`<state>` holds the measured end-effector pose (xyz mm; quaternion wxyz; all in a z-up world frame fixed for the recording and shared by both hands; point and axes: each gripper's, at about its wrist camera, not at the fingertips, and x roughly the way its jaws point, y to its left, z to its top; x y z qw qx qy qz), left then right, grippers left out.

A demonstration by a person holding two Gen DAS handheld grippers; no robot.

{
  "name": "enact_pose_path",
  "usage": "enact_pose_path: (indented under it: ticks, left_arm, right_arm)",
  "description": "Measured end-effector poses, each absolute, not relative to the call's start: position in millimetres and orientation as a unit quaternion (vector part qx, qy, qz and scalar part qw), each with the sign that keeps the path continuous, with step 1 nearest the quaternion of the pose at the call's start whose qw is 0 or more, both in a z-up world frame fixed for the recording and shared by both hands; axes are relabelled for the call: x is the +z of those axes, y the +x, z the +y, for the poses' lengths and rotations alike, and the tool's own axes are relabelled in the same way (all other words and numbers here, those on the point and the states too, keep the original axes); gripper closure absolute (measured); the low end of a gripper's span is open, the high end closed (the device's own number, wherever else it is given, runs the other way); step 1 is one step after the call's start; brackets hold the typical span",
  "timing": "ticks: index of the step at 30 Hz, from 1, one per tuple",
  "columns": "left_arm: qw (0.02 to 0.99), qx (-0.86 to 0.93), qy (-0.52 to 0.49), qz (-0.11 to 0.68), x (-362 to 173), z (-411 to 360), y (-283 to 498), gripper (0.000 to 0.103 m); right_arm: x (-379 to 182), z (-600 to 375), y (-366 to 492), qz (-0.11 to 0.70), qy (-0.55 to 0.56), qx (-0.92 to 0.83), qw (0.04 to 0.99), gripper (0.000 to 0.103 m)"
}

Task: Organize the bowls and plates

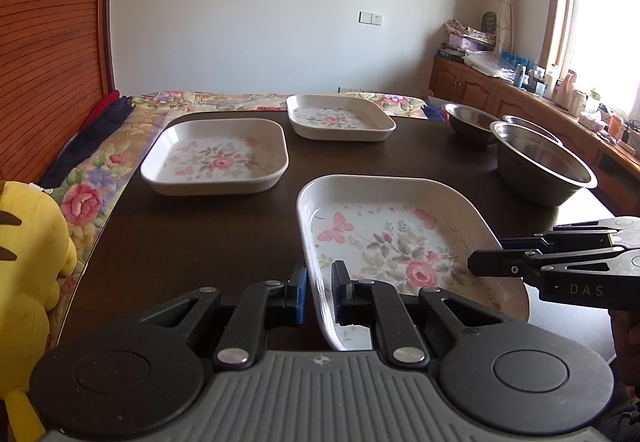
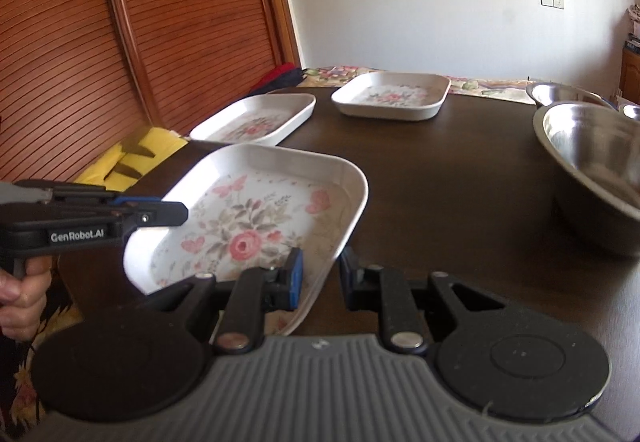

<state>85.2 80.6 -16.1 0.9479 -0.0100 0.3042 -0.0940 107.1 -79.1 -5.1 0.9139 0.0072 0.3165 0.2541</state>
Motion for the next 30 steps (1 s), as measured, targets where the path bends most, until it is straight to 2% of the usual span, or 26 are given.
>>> enact_pose_path:
  ticks: [30]
  left_arm:
    - [0.943, -0.086, -0.015, 0.32, -31.7, 77.2, 77.9, 0.09]
  right_arm:
    - [-9.6, -82.0, 103.8, 0.32, 0.013, 0.261, 0.911, 0.081]
